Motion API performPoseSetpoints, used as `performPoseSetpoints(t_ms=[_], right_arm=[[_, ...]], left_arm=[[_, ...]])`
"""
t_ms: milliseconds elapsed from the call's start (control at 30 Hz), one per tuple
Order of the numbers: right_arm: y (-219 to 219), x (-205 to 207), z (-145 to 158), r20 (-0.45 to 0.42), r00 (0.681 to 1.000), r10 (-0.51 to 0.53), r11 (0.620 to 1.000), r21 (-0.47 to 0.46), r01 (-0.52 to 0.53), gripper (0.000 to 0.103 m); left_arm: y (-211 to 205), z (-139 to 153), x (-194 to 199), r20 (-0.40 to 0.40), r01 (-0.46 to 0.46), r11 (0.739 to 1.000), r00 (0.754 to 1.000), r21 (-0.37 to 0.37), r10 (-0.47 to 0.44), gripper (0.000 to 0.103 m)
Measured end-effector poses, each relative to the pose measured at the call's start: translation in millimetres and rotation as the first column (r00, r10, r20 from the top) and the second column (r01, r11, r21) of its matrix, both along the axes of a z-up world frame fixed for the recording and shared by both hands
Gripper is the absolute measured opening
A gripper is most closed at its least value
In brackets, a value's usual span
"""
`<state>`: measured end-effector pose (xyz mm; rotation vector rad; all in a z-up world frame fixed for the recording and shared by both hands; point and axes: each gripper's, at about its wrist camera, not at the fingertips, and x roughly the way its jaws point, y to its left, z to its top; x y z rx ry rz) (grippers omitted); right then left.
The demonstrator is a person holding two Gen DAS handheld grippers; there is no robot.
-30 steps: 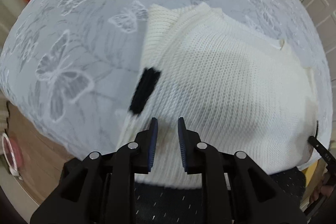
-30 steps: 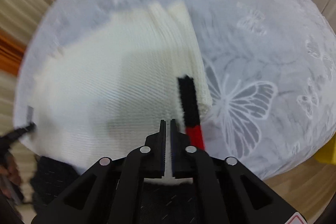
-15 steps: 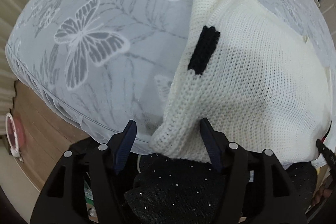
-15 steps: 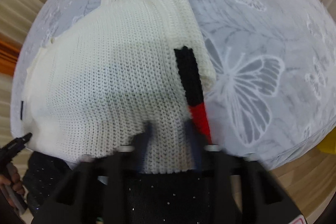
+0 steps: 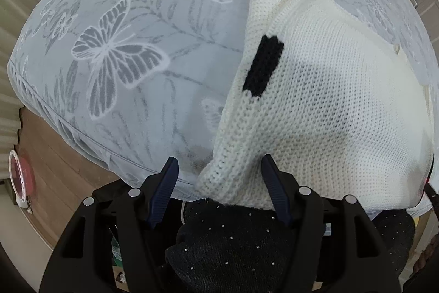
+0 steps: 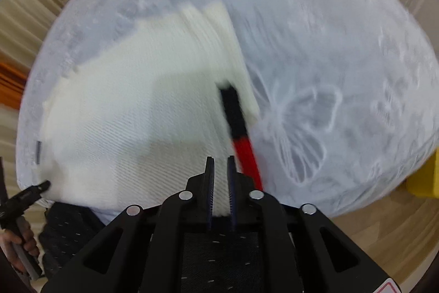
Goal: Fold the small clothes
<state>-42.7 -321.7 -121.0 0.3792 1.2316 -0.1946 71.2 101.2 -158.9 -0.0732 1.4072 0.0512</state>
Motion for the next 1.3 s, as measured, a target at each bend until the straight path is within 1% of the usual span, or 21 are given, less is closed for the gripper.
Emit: performPoseSetpoints(t_ms=[67, 133, 233, 333, 400, 433, 467, 500, 533, 667, 733, 767, 800, 833, 867, 967, 1033, 1100, 1200, 1267, 1300], right_arm=[[11, 11, 18, 0.042, 0.998, 0.055, 0.998, -0.04, -0.053, 0.01], [20, 30, 23, 0.065, 0.994, 0.093, 0.995, -0.04, -0.09, 0.01], [30, 66, 8, 0.039, 0.992, 0.117, 0.992, -0.049, -0.115, 0.01], [32, 87, -7, 0.012, 0.994, 0.106, 0.992, -0.064, -0.105, 0.01], [22, 98, -13, 0.002, 0.997, 0.073, 0.992, -0.099, -0.072, 0.019], [16, 100, -14, 0.009, 0.998, 0.055, 0.994, -0.093, -0.054, 0.033], [13, 102, -14, 0.02, 0.999, 0.049, 0.995, -0.091, -0.047, 0.045], [9, 105, -15, 0.03, 0.998, 0.048, 0.994, -0.097, -0.045, 0.047], [5, 108, -15, 0.035, 0.998, 0.05, 0.993, -0.106, -0.046, 0.048], [-10, 140, -29, 0.027, 0.999, 0.046, 0.997, -0.06, -0.044, 0.053], [-12, 154, -39, 0.012, 0.999, 0.039, 0.998, -0.041, -0.039, 0.051], [-13, 159, -45, 0.005, 0.999, 0.042, 0.999, -0.016, -0.042, 0.032], [-13, 161, -48, 0.003, 0.999, 0.042, 0.999, -0.005, -0.041, 0.014], [-15, 161, -46, 0.013, 0.999, 0.034, 0.999, 0.007, -0.035, 0.009], [-16, 158, -39, 0.051, 0.998, 0.027, 0.999, 0.028, -0.029, 0.008], [-24, 146, -5, 0.174, 0.985, 0.005, 1.0, 0.028, -0.01, 0.007], [-32, 141, 9, 0.219, 0.976, -0.021, 1.0, 0.026, 0.015, 0.007], [-37, 147, -3, 0.193, 0.981, -0.022, 1.0, 0.003, 0.022, 0.007], [-33, 165, -63, 0.001, 1.0, 0.013, 1.0, -0.009, -0.013, 0.007], [-25, 164, -51, 0.028, 0.999, 0.021, 0.998, -0.059, -0.019, 0.008], [-21, 160, -38, 0.056, 0.998, 0.017, 0.998, -0.056, -0.014, 0.008]], left_arm=[[2, 11, 5, 0.028, 0.003, 1.0, 1.0, -0.021, -0.002, 0.061], [-3, 22, 14, 0.053, 0.014, 0.999, 0.999, -0.042, -0.012, 0.061], [-24, 34, 34, 0.091, 0.059, 0.996, 0.994, -0.063, -0.053, 0.061], [-48, 25, 55, 0.087, 0.092, 0.994, 0.992, -0.065, -0.086, 0.061], [-54, 19, 71, 0.079, 0.076, 0.995, 0.994, -0.067, -0.071, 0.062], [-56, 19, 73, 0.077, 0.065, 0.996, 0.995, -0.068, -0.059, 0.062], [-52, 18, 83, 0.083, 0.048, 0.996, 0.996, -0.079, -0.041, 0.067], [-53, 18, 88, 0.094, 0.045, 0.996, 0.995, -0.078, -0.037, 0.074], [-56, 18, 91, 0.106, 0.045, 0.997, 0.994, -0.067, -0.038, 0.077], [-65, 10, 127, 0.128, 0.065, 0.997, 0.99, -0.028, -0.061, 0.079], [-63, -2, 142, 0.098, 0.045, 0.998, 0.994, -0.048, -0.04, 0.075], [-62, -10, 148, 0.077, 0.027, 0.998, 0.997, -0.051, -0.023, 0.058], [-62, -13, 151, 0.08, 0.026, 0.999, 0.997, -0.025, -0.023, 0.038], [-62, -12, 153, 0.094, 0.036, 0.999, 0.995, -0.001, -0.035, 0.027], [-63, -8, 153, 0.11, 0.059, 0.998, 0.992, -0.002, -0.058, 0.017], [-54, 9, 148, 0.139, 0.063, 0.997, 0.989, -0.055, -0.055, 0.013], [-46, 17, 146, 0.157, 0.041, 0.996, 0.987, -0.084, -0.027, 0.013], [-45, 11, 149, 0.147, 0.021, 0.995, 0.989, -0.095, -0.007, 0.014], [-60, -14, 157, 0.102, 0.053, 0.998, 0.993, -0.026, -0.05, 0.019], [-66, -6, 155, 0.118, 0.077, 0.997, 0.99, 0.01, -0.078, 0.023], [-65, 1, 153, 0.12, 0.077, 0.997, 0.99, -0.004, -0.076, 0.025]])
